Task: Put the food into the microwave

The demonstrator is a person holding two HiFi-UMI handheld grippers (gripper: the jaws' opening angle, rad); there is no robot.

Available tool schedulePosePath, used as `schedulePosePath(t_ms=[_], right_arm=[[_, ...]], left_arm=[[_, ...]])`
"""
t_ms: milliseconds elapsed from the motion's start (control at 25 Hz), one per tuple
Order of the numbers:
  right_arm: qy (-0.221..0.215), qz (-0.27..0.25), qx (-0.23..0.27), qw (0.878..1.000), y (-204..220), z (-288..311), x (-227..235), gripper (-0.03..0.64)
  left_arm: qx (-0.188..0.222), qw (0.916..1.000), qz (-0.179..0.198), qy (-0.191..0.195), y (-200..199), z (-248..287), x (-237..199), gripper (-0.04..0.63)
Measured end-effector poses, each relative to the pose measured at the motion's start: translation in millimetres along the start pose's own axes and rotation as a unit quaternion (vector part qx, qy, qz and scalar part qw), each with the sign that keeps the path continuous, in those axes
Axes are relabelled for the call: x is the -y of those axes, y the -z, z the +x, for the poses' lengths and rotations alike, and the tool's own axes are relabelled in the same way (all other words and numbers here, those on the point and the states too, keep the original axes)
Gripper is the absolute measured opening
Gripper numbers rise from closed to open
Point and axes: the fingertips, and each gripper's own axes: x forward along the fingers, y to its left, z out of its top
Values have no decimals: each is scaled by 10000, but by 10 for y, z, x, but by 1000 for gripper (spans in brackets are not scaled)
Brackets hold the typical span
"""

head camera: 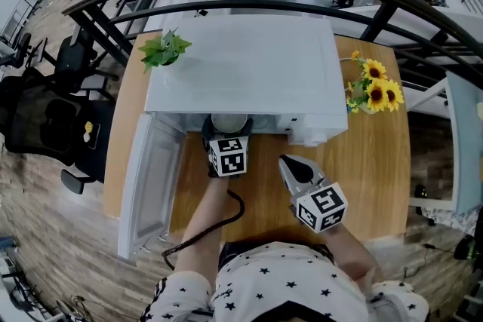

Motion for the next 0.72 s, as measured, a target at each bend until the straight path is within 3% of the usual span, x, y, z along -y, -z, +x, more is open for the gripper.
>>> schedulePosePath(t_ms=[320, 720], right_arm=[[3, 5, 12, 10000, 16, -34, -16, 6], [76, 52, 44, 9999, 63, -143, -89, 6]], left_arm=[[-72, 9999, -26, 66, -13, 22, 19, 485], [-45, 9995, -313, 87, 24, -83, 14, 485]])
